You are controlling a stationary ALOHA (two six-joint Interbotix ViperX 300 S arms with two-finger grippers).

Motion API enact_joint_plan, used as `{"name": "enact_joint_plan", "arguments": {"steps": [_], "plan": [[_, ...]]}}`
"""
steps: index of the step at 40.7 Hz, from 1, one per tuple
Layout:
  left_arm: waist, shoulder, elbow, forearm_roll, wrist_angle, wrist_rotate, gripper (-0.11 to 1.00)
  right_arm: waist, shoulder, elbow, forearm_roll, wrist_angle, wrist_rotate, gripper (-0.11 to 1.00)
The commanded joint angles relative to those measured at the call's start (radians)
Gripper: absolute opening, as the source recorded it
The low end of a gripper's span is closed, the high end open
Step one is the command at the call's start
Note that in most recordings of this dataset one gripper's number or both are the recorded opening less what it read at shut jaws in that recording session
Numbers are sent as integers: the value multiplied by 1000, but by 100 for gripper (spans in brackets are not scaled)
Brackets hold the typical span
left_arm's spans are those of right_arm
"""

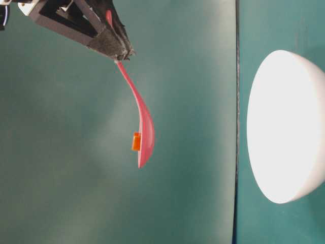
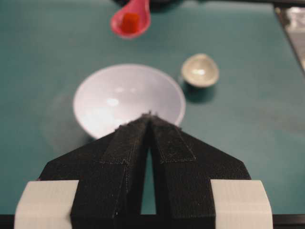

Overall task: Grip the spoon and scoop the red block from the bowl with right arm.
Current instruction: 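Lift the loaded spoon up and away from the bowl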

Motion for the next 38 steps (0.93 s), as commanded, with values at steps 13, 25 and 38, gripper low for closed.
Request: {"name": "enact_joint_plan", "arguments": {"steps": [13,25,38], "plan": [[0,2,-31,2,-6,-6,0,-3,-18,-25,-23,-3,8,22],[0,3,-29,2,-5,5,0,-3,-17,-25,-25,2,8,22],[0,3,-29,2,-3,6,0,-3,-17,-26,-28,0,6,22]]}}
